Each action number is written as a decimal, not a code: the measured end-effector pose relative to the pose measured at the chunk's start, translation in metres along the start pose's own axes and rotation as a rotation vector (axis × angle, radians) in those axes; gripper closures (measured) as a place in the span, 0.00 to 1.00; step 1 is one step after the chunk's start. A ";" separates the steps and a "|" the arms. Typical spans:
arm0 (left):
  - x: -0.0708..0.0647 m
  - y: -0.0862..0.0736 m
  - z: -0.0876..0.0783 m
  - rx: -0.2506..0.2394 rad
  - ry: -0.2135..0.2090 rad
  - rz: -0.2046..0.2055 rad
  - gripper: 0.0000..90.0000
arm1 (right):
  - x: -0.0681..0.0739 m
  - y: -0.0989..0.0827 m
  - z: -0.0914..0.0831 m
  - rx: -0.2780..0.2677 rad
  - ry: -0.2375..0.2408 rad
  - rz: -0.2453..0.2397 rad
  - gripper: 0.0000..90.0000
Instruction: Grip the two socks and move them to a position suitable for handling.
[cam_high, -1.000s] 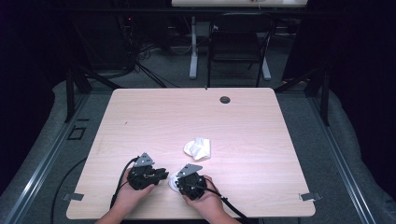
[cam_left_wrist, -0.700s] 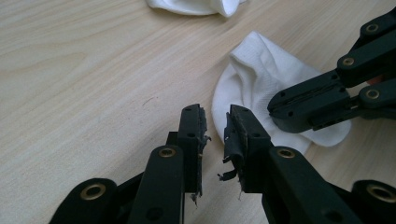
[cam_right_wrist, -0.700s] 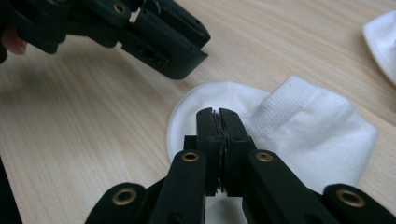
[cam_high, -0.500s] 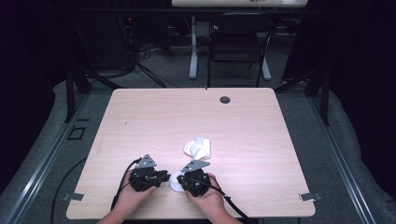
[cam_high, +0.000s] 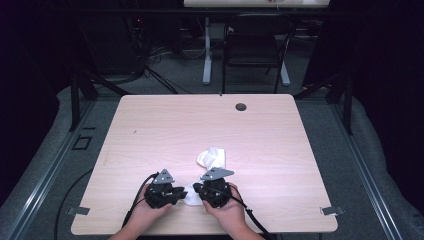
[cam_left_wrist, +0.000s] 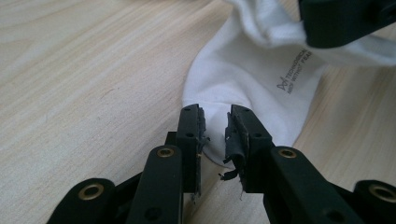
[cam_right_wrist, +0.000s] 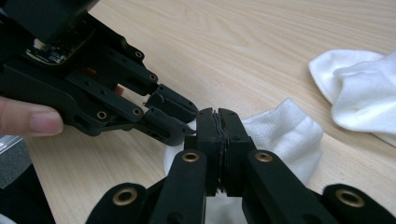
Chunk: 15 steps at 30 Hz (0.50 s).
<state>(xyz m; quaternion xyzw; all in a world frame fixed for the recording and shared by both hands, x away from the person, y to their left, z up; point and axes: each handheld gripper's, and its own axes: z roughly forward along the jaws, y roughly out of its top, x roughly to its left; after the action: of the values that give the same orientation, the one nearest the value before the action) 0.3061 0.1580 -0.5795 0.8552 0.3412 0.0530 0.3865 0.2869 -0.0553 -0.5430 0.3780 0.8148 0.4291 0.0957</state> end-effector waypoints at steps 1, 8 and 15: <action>0.000 0.000 0.000 0.000 0.000 -0.001 0.82 | -0.001 0.000 -0.002 0.000 -0.001 -0.001 0.99; 0.000 0.000 0.000 0.002 0.010 0.009 0.84 | -0.005 0.000 -0.017 -0.021 -0.019 -0.005 0.99; 0.001 0.000 -0.001 0.005 0.023 0.015 0.85 | -0.016 -0.006 -0.032 -0.025 -0.046 0.001 0.99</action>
<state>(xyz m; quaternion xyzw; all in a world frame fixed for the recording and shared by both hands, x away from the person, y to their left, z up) 0.3062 0.1591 -0.5790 0.8580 0.3393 0.0648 0.3802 0.2792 -0.0887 -0.5309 0.3869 0.8069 0.4302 0.1190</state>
